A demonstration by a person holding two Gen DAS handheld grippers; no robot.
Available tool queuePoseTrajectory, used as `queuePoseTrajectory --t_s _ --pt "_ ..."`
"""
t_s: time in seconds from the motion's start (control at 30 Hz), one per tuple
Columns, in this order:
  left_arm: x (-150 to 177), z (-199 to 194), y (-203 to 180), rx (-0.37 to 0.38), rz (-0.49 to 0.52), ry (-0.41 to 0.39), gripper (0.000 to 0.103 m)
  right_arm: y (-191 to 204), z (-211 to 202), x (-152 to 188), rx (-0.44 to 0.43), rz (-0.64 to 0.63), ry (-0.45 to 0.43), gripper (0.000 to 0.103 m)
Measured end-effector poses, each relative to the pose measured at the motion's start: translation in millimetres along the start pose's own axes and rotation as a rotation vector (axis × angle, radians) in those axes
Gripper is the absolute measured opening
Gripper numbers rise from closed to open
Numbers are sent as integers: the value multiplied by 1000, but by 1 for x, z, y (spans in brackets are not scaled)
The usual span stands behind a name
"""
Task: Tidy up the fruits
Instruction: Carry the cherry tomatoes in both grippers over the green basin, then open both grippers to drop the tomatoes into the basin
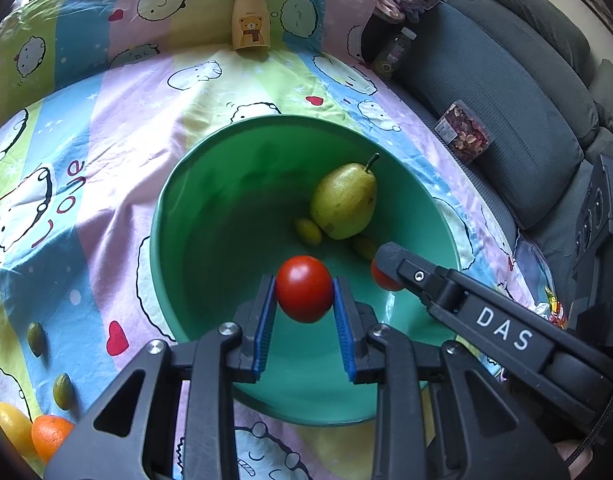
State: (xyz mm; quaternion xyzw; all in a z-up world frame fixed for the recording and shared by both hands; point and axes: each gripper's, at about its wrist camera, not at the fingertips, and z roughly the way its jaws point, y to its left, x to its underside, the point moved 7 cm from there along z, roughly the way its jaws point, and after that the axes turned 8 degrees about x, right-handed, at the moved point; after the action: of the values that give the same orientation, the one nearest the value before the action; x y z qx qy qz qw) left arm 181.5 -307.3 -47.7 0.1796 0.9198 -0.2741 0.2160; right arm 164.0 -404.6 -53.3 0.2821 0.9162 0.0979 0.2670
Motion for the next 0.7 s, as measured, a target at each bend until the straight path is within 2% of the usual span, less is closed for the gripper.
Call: queuePoseTrajectory --t_s 0.13,0.23,0.4,0.5,0.57,0.63,0.7 --pt "1 0 -1 2 -2 3 29 0 0 0 5 1 3 31" --pt "1 -2 -3 15 -5 3 36 -2 1 1 2 5 7 31" --pt "2 -10 -5 -38 27 -15 49 -3 -2 0 -1 15 3 34" --pt "3 -16 -5 -37 33 -18 54 -3 -5 0 5 15 -5 41" --pt "3 -20 -6 -40 38 -21 57 -1 -8 0 2 11 -10 51" --pt "3 -26 -6 -50 46 -36 61 0 -10 -1 -6 8 -19 57" --pt "3 -33 -6 -56 54 -54 64 3 -14 -1 -6 2 -28 58"
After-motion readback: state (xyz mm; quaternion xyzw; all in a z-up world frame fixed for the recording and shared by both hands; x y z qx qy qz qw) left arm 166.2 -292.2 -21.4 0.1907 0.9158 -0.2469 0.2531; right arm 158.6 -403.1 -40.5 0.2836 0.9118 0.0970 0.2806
